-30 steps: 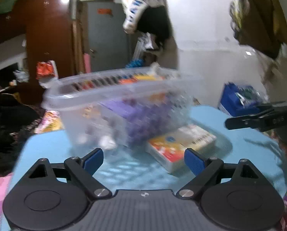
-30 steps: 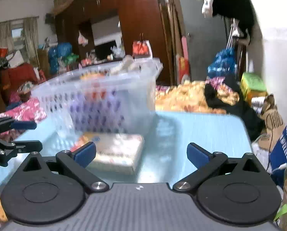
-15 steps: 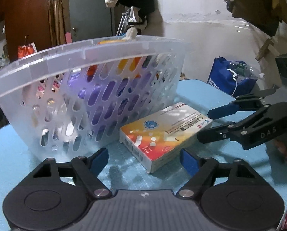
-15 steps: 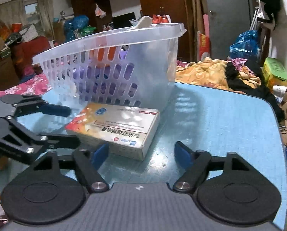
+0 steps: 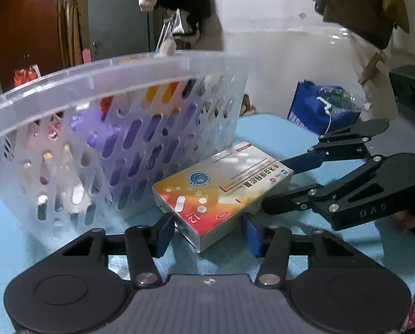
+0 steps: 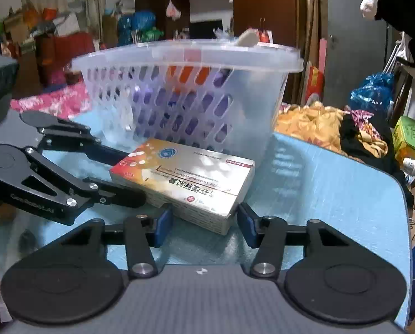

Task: Organize objects
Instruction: 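Clamp the medicine box with the left tool while the right tool clamps its other end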

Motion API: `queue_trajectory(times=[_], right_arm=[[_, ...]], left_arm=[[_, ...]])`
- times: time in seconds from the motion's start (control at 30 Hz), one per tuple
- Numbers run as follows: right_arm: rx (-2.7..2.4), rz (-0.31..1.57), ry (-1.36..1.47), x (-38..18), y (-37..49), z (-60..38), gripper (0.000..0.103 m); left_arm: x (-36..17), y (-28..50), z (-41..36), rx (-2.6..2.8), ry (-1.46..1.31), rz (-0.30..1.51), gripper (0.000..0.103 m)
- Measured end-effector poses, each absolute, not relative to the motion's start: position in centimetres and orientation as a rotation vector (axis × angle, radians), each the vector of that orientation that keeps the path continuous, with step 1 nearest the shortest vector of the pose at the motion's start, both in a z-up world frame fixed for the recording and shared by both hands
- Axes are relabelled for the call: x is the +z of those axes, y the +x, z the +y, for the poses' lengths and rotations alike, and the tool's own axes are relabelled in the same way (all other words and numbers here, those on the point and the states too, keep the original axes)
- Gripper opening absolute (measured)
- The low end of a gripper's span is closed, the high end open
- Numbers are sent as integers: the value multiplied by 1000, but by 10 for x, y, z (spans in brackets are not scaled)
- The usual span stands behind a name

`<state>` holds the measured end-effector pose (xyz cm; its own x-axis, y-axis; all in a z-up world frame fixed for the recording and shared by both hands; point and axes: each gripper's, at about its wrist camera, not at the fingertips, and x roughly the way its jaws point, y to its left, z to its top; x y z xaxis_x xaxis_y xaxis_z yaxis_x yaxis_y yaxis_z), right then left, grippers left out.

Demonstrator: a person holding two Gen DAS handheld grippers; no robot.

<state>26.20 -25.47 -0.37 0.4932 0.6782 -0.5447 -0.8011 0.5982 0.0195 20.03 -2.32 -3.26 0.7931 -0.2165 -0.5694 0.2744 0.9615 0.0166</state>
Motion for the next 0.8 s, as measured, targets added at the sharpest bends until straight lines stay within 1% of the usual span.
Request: queue_trajectory(times=[0.07,0.17,0.37,0.6,0.8], right_arm=[[903,534,-263,-2,256,-256,48],[891,514,-260,2,245,-258,47],[862,395,-245,13,205,-262,44],[892,302,-216,40,176,-260,43],[907,259,-233,67,181,-238,42]], left_arm=[[-31,194,-21,-261,101,580,54],[-29,186,-22,-261,103,558,54],[-17,153,-23,-249,102,451,52],[13,108,-20,-229,117,310,50],[39,96,-12,-192,145,234,49]])
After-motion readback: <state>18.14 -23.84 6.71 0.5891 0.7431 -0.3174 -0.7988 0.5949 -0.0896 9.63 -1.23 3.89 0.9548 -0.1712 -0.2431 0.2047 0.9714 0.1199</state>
